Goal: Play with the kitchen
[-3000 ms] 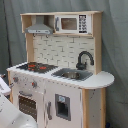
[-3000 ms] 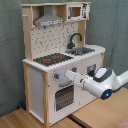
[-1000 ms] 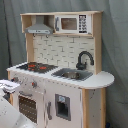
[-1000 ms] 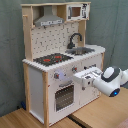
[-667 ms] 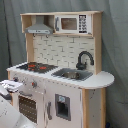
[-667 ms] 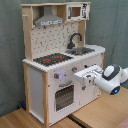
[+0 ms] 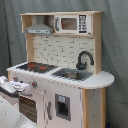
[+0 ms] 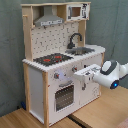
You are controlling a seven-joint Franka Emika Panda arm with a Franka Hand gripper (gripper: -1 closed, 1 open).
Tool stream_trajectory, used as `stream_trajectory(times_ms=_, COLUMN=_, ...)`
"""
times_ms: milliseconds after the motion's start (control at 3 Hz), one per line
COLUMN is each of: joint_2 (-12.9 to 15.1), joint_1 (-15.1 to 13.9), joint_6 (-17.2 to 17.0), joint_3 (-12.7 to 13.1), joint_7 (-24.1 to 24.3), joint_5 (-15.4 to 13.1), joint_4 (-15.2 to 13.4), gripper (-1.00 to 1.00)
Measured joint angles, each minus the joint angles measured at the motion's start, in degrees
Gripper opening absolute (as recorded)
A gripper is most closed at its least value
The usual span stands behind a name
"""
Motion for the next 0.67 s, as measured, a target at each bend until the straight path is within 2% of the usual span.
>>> stream_trajectory(times_ms=667, joint_2=0.0, joint_1=-7.0, joint_6=9.1, joint_3=-0.4, joint_7=-0.1, joint_5=-2.4, joint_4=0.2, gripper=1.0)
